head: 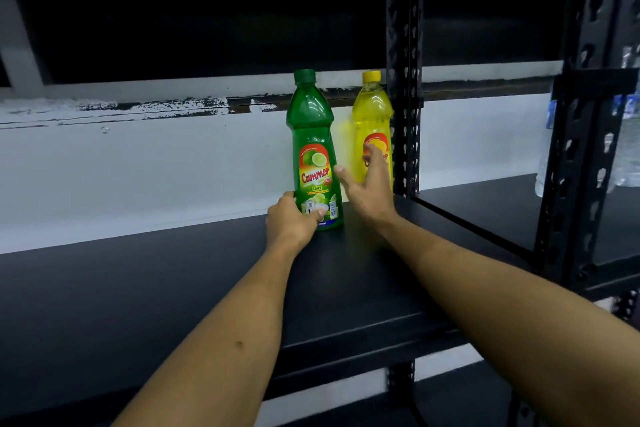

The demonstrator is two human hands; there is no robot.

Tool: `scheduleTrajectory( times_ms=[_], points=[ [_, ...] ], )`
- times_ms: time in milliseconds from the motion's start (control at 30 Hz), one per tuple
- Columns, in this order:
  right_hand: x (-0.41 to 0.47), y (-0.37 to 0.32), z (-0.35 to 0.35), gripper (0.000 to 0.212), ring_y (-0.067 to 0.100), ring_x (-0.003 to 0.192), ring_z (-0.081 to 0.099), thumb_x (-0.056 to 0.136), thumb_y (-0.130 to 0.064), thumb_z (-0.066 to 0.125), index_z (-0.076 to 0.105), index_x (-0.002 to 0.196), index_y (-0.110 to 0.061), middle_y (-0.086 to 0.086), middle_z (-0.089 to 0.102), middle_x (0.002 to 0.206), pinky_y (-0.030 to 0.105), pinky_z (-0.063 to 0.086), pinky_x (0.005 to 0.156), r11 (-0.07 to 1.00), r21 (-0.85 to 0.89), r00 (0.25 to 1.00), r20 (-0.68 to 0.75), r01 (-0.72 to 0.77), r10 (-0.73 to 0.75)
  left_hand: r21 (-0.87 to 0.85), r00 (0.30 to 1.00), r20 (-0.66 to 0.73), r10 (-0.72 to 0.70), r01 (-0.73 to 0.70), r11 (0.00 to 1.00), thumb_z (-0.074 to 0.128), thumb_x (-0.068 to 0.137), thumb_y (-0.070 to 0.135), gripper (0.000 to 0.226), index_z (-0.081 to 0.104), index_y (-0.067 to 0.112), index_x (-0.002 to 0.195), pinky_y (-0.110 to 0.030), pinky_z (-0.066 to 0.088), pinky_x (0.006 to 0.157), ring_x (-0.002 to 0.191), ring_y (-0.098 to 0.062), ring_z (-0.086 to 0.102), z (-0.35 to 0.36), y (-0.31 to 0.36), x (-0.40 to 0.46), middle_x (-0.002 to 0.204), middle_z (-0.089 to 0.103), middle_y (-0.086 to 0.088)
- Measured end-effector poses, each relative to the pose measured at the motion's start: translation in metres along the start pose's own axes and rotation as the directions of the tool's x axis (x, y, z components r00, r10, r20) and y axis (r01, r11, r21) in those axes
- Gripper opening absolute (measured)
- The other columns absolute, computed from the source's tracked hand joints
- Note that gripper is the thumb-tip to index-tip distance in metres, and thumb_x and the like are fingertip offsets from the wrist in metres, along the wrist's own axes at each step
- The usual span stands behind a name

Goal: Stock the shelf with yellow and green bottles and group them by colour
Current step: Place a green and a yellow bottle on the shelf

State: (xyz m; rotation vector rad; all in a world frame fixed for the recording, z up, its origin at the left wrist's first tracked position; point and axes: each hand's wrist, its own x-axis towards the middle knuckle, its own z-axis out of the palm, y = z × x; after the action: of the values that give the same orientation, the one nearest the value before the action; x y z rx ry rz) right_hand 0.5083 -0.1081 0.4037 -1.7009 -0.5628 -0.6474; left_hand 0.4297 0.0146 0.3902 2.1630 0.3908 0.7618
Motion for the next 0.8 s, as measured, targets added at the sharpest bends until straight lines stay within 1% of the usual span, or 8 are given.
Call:
scheduleTrajectory(
  times_ms=[67,133,233,333,433,567,667,800],
  points=[
    [-0.014,-0.005,0.004,0.075,0.014,0.118,0.051,0.088,-0.039,0.068,0.029,0.146,-0.01,0.003,0.05,0.13,0.025,0.047,0.094,0.964,0.117,0.935,0.296,-0.237,0.194,-0.014,0.999,0.036,0.013,-0.013,1.0,0.071,0.085,0.016,0.043,0.059,0.012,0.125,-0.031,0.049,0.089,0.11,-0.025,0.063,-0.006,0.001,-0.009,0.121,0.066,-0.007],
    [-0.02,0.001,0.005,0.064,0.01,0.099,0.061,0.085,-0.032,0.074,0.041,0.136,-0.009,0.002,0.06,0.121,0.016,0.051,0.08,0.958,0.058,0.883,0.407,-0.28,0.233,0.031,0.996,0.079,0.038,-0.041,0.999,0.061,0.085,0.006,0.04,0.06,0.011,0.126,-0.031,0.05,0.092,0.112,-0.026,0.061,-0.012,0.001,-0.02,0.122,0.066,-0.009],
    [-0.024,0.001,-0.003,0.061,0.02,0.105,0.065,0.081,-0.027,0.078,0.047,0.131,-0.011,0.007,0.065,0.12,0.035,0.054,0.093,0.959,0.058,0.904,0.353,-0.279,0.241,0.14,0.984,0.153,0.092,-0.114,0.984,0.056,0.087,0.005,0.042,0.057,0.008,0.129,-0.031,0.047,0.095,0.116,-0.028,0.058,-0.021,-0.002,-0.037,0.127,0.062,-0.012],
    [-0.032,-0.005,-0.015,0.066,0.021,0.106,0.062,0.084,-0.019,0.076,0.039,0.138,-0.008,0.007,0.061,0.12,0.037,0.053,0.094,0.958,0.07,0.923,0.298,-0.277,0.245,0.301,0.97,0.226,0.088,-0.155,0.941,0.054,0.093,0.017,0.042,0.051,0.008,0.135,-0.035,0.044,0.098,0.123,-0.032,0.052,-0.027,0.0,-0.048,0.136,0.053,-0.015],
    [-0.037,-0.002,-0.028,0.067,0.021,0.106,0.06,0.084,-0.017,0.075,0.035,0.137,-0.01,0.003,0.058,0.115,0.04,0.051,0.095,0.961,0.025,0.943,0.197,-0.277,0.267,0.388,0.963,0.265,0.05,-0.153,0.909,0.048,0.092,0.022,0.033,0.059,0.007,0.119,-0.041,0.051,0.092,0.11,-0.034,0.058,-0.026,0.001,-0.049,0.125,0.058,-0.015],
    [-0.037,0.008,-0.049,0.049,0.023,0.102,0.057,0.087,-0.016,0.07,0.044,0.127,-0.008,0.005,0.057,0.113,0.034,0.048,0.088,0.956,-0.075,0.956,0.048,-0.285,0.289,0.446,0.96,0.277,0.044,-0.169,0.879,0.044,0.089,0.021,0.026,0.061,0.006,0.101,-0.044,0.053,0.086,0.096,-0.034,0.062,-0.026,0.003,-0.05,0.107,0.064,-0.015],
    [-0.032,0.014,-0.055,0.048,0.031,0.109,0.055,0.09,-0.016,0.065,0.04,0.131,-0.007,0.016,0.049,0.127,0.038,0.05,0.092,0.93,-0.125,0.938,-0.063,-0.346,0.341,0.456,0.96,0.276,0.052,-0.178,0.872,0.044,0.09,0.021,0.024,0.061,0.008,0.101,-0.043,0.053,0.087,0.095,-0.032,0.062,-0.025,0.002,-0.048,0.108,0.063,-0.012],
    [-0.024,0.017,-0.063,0.042,0.034,0.114,0.055,0.094,-0.013,0.06,0.037,0.128,-0.009,0.017,0.052,0.126,0.044,0.051,0.094,0.908,-0.132,0.918,-0.087,-0.397,0.388,0.452,0.957,0.281,0.071,-0.198,0.87,0.044,0.09,0.022,0.026,0.061,0.01,0.105,-0.044,0.052,0.089,0.098,-0.031,0.061,-0.022,-0.001,-0.044,0.11,0.062,-0.009]
  ],
)
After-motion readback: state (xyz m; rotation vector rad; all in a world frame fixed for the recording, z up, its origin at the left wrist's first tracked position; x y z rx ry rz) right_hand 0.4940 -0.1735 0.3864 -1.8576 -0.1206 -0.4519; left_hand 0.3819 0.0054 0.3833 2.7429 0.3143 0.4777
